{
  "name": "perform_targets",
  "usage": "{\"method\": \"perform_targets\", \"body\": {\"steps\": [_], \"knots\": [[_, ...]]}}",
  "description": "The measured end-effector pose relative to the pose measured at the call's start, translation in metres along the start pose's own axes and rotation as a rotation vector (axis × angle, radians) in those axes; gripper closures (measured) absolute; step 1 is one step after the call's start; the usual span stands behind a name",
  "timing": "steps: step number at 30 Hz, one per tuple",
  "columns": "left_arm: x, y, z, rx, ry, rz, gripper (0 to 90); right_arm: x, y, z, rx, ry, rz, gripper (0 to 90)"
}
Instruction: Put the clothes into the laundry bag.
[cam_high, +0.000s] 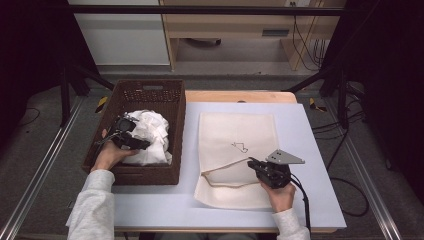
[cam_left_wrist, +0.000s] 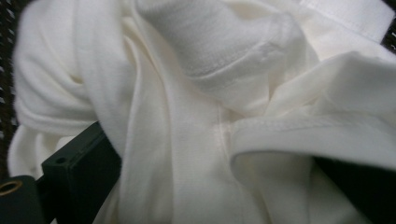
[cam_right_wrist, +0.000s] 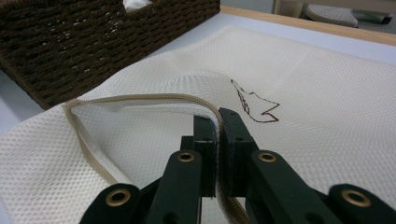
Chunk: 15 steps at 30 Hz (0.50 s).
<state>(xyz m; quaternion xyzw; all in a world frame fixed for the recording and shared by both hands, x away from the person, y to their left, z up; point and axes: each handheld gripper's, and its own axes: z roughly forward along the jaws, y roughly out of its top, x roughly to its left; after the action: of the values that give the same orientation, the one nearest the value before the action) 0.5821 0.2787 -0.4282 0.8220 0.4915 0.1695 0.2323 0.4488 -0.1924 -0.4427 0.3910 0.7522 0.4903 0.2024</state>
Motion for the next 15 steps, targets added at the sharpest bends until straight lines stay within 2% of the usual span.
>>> {"method": "perform_targets", "body": {"steps": [3, 7, 8, 9, 10, 12, 13, 15], "knots": [[-0.001, 0.0, 0.005, 0.029, -0.05, -0.026, 9.2, 0.0, 0.0, 0.0, 0.005, 0.002, 0.004, 86.3], [-0.001, 0.003, 0.005, 0.068, -0.102, -0.049, 23.2, -0.002, -0.001, 0.0, 0.011, 0.003, 0.006, 86.4], [-0.002, 0.004, 0.004, 0.074, -0.105, -0.052, 31.0, -0.002, -0.001, 0.0, 0.008, 0.004, 0.008, 86.4], [-0.003, 0.004, 0.004, 0.078, -0.103, -0.053, 31.0, -0.002, -0.001, 0.0, 0.008, 0.004, 0.008, 86.4], [-0.006, 0.005, 0.003, 0.085, -0.099, -0.041, 38.0, -0.002, -0.001, 0.0, 0.011, 0.005, 0.009, 86.4], [-0.009, 0.007, 0.001, 0.099, -0.088, -0.032, 40.9, -0.002, -0.001, 0.0, 0.011, 0.005, 0.011, 86.4], [-0.011, 0.008, 0.001, 0.105, -0.086, -0.022, 48.4, -0.003, -0.001, 0.001, 0.013, 0.005, 0.008, 86.5], [-0.013, 0.009, 0.0, 0.112, -0.081, -0.009, 50.5, -0.002, -0.001, 0.001, 0.014, 0.004, 0.009, 86.5]]}}
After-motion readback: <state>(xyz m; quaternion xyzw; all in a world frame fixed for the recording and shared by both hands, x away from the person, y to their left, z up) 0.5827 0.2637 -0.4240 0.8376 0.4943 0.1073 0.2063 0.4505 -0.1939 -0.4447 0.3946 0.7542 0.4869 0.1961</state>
